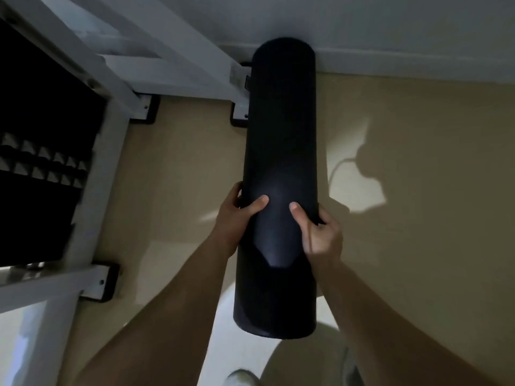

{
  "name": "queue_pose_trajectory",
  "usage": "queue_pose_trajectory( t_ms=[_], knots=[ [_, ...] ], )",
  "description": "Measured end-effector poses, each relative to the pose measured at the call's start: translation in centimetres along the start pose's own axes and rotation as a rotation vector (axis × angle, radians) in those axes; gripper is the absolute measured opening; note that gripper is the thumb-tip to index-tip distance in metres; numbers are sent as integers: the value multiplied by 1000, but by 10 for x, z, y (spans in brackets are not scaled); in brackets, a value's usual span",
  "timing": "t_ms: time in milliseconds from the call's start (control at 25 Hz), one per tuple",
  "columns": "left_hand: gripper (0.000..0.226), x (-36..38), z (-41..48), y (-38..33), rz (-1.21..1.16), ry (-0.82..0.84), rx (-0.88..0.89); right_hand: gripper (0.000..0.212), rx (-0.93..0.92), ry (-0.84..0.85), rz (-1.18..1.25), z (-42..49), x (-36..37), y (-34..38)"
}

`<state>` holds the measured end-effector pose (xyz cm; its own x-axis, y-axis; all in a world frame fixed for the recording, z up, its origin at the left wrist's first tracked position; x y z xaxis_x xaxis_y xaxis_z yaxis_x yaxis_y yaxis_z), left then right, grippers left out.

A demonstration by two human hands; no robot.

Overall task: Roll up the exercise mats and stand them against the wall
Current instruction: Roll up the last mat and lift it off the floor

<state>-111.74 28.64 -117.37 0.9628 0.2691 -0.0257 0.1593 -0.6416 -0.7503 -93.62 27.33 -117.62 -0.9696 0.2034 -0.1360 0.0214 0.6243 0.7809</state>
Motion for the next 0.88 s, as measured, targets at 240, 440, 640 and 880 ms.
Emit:
queue_pose_trajectory(
  t_ms=[240,440,640,880],
  knots=[
    [92,1,25,5,181,11,10,84,-142,-88,-265,27,15,-36],
    [99,8,29,9,184,-63,20,66,-57,-21,-175,28,12,-27],
    [118,-12,42,21,123,31,-24,94,-111,-57,-307,18,28,-29],
    [99,-11,-13,-2,571,-98,13,97,42,30,-440,5,12,10]
  ],
)
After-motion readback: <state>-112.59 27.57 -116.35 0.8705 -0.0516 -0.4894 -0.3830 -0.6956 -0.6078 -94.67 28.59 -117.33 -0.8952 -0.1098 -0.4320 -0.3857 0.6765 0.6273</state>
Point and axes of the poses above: each hand's wrist, its own z-axis towards the middle knuckle, its own x-axis out of the palm, y = z × x, the point moved 3 cm from there along z, towards the middle knuckle, and after that the axes turned 4 degrees about -y, right-handed, at the moved point
